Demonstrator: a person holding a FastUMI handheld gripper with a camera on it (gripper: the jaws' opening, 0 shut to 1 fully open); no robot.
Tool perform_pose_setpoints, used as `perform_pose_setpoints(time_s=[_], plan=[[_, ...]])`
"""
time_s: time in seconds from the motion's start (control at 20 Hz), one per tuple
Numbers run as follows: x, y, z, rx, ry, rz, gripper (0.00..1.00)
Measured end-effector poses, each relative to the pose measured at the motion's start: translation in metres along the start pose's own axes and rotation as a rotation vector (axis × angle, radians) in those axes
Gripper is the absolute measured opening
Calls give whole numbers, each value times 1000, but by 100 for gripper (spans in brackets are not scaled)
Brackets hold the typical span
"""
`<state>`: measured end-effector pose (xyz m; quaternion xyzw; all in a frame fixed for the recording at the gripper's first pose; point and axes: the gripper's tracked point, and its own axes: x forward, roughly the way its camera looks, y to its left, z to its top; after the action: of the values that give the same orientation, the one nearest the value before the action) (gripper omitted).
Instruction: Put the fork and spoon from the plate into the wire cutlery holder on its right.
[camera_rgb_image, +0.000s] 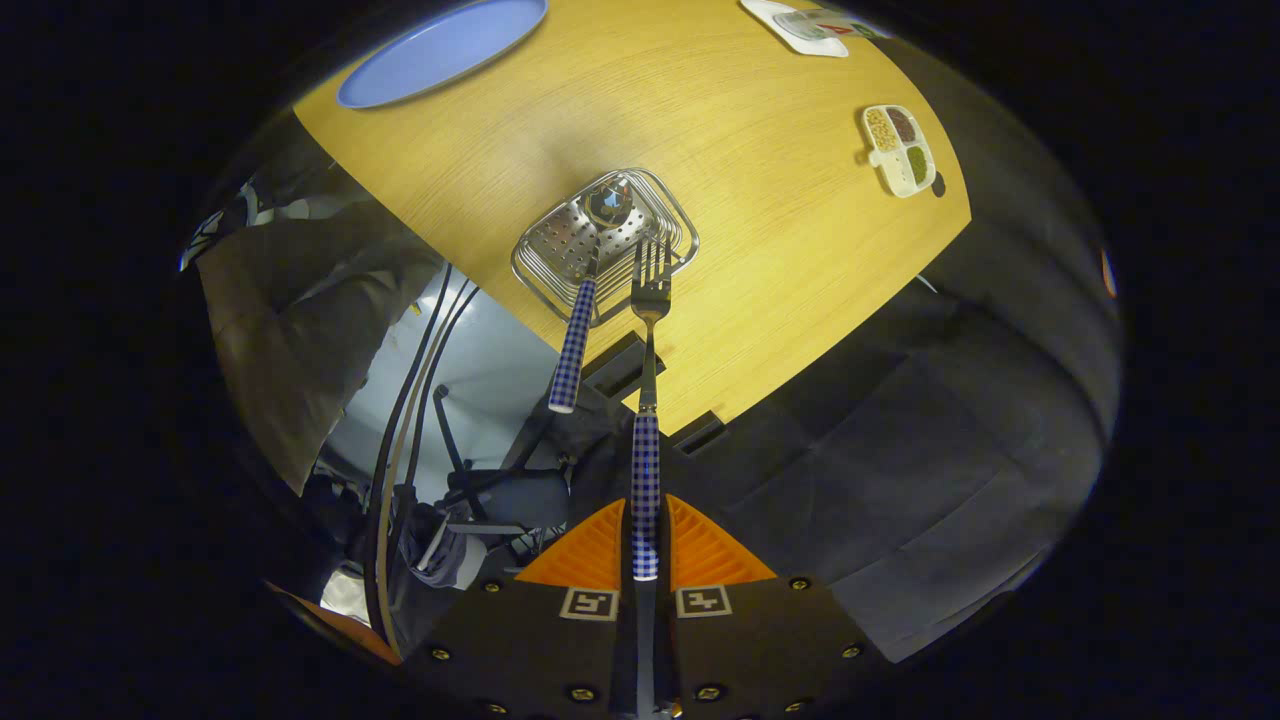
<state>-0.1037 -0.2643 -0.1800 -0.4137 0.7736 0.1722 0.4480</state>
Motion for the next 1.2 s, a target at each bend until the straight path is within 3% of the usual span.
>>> perform_pose_setpoints(time_s=[0.85, 1.0, 1.1, 1.2], plan=[[20, -16, 57, -197, 102, 13, 7], [14, -19, 65, -195, 74, -1, 14], [10, -22, 65, -177, 57, -2, 35], [5, -24, 54, -156, 52, 1, 35]])
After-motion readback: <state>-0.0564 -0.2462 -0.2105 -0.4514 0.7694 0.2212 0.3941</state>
